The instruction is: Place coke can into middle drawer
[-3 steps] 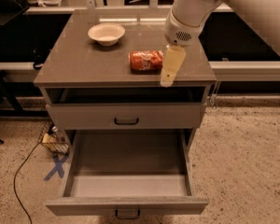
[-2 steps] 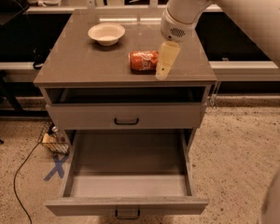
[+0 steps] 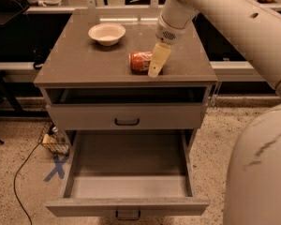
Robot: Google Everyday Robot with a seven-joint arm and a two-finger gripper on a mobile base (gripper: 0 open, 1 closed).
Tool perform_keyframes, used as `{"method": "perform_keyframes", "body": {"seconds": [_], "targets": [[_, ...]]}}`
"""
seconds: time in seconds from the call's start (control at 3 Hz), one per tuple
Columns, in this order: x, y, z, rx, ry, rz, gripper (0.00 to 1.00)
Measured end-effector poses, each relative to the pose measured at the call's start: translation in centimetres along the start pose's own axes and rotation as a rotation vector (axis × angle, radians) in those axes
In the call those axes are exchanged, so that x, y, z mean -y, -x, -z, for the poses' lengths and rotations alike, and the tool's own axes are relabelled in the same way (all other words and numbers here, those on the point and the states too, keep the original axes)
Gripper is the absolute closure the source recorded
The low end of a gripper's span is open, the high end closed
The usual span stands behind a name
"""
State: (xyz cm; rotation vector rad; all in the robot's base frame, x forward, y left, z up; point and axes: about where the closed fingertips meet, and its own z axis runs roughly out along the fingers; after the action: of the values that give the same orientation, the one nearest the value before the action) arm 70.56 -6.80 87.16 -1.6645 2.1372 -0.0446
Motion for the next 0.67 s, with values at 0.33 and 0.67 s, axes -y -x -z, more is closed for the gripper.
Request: {"method": "perform_keyframes", "body": {"seconds": [0.33, 0.67], "targets": [[0.3, 0.4, -2.0, 0.011, 0.032, -0.022, 0.0], [0.1, 1.1, -4.1, 0.013, 0.07, -0.035, 0.27]]}}
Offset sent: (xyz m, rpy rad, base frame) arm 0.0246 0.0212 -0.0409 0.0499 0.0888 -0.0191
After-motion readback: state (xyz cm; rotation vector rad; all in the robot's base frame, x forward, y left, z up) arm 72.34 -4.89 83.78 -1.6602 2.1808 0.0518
